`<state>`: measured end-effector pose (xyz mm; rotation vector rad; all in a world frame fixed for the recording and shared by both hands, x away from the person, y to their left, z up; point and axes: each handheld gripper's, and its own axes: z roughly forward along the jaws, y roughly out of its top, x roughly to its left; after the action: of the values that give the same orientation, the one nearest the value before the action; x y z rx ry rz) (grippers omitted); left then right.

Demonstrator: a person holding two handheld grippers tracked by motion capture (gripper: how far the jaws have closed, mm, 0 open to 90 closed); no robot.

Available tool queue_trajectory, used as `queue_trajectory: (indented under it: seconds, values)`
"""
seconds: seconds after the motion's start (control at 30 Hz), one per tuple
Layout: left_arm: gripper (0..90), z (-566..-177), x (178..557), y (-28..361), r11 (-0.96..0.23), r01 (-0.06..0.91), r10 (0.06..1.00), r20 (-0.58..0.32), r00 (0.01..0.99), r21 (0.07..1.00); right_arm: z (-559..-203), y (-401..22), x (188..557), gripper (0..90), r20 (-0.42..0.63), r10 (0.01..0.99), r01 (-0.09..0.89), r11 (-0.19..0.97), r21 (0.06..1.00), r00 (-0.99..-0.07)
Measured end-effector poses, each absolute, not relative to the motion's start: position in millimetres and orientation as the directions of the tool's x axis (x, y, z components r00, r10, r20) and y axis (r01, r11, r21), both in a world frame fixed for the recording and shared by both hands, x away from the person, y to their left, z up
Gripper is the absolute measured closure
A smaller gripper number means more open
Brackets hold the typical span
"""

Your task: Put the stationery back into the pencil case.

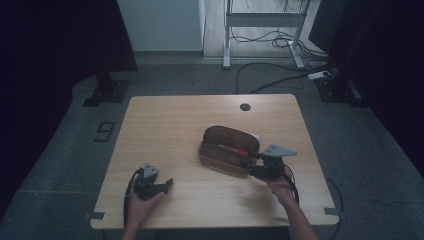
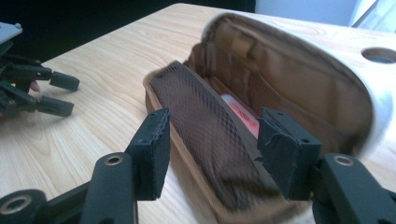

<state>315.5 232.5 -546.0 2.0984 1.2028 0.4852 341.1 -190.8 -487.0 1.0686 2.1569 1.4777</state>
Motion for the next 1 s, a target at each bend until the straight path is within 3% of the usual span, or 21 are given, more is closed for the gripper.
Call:
queue_trajectory:
  seconds: [1.0]
  values:
    - [28.0,-546,315,232,-0.358,0.615,0.861,-0.006,0.508,0.702,-549,-272,317,41.8,0.172,0.842,0.547,0.164,0.821,-0.511]
